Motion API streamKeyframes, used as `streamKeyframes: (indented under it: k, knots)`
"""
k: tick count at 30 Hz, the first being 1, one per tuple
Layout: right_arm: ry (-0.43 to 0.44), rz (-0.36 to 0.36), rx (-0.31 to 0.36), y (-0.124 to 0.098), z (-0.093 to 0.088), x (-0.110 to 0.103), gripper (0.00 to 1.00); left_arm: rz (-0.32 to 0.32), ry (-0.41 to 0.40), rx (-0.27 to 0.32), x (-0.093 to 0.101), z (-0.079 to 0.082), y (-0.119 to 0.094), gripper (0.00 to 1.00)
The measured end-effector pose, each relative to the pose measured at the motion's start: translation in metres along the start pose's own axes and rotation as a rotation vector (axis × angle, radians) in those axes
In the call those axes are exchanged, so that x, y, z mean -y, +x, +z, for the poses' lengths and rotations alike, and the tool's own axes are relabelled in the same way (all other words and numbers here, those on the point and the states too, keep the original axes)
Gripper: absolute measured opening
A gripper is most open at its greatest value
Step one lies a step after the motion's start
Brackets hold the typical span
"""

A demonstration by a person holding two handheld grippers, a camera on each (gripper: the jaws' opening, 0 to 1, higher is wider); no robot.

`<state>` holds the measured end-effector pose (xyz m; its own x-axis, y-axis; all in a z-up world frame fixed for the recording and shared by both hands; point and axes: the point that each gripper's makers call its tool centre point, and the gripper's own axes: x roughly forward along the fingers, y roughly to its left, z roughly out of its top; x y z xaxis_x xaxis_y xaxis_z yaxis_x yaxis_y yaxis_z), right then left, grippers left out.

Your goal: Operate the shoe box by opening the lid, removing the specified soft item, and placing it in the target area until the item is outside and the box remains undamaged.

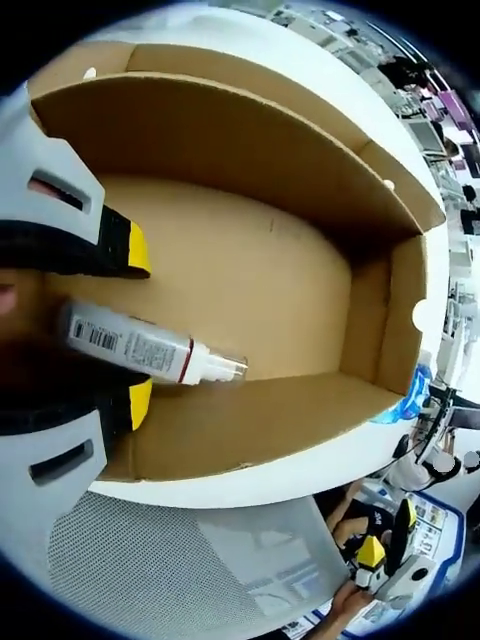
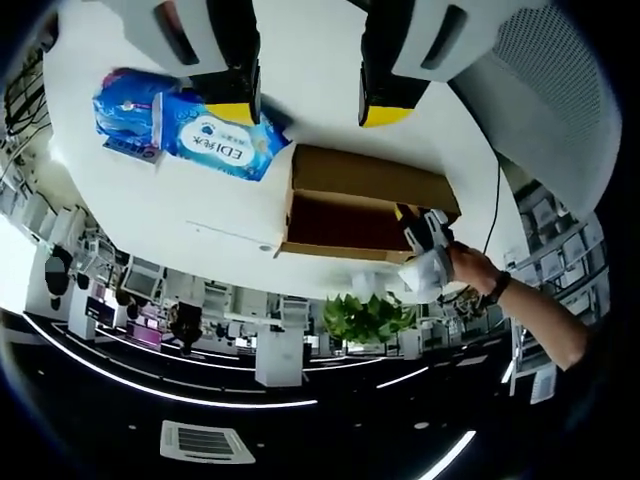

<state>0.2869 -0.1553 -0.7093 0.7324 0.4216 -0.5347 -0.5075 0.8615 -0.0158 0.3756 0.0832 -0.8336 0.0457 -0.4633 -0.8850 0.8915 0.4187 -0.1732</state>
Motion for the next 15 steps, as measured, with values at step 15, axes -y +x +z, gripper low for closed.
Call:
streamKeyframes:
  k: [15]
  knots:
    - [0.004, 0.001, -0.003, 0.001, -0.001, 0.000, 0.35, 0.064, -0.013, -0.012, -0.011, -0.001, -0.001, 0.27]
